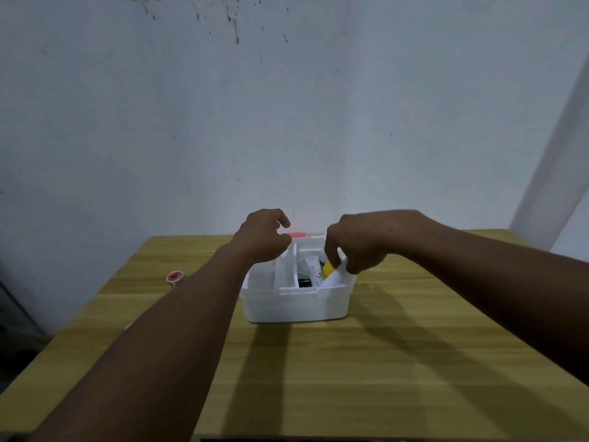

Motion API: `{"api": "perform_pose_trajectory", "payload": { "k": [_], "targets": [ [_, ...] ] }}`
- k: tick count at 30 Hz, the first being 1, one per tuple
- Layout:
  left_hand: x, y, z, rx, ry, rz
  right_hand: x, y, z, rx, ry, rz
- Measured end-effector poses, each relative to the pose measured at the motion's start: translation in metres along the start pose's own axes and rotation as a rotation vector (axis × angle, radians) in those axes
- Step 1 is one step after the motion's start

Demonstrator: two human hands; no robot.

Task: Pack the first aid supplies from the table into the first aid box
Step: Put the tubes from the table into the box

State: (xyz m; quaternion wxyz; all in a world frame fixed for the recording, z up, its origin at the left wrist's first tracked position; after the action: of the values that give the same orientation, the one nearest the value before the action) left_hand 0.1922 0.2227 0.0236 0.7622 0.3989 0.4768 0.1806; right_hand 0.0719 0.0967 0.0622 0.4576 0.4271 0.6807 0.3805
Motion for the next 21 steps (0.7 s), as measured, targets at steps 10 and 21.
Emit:
{"api": "perform_pose_trajectory", "payload": {
  "k": [10, 21],
  "targets": [
    [-0.005, -0.001, -0.002, -0.005, -0.026, 0.028, 0.036, -0.007, 0.037, 0.064, -0.01, -0.082],
    [0.009, 0.013, -0.002, -0.031, 0.006, 0.019, 0.005, 0.002, 0.062, -0.04, -0.089, 0.112]
  ]
}}
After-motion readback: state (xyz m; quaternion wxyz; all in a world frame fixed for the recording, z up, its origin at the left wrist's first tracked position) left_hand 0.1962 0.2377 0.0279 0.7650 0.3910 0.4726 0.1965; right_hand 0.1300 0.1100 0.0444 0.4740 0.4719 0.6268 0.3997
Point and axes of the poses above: each hand's wrist, its own z-axis towards the middle knuckle, its own y-axis out of the back of the hand, x = y × z, the point moved 6 cm from there along z, towards the middle knuckle, and after that the axes turned 4 degrees about -z, right-handed, at the moved point
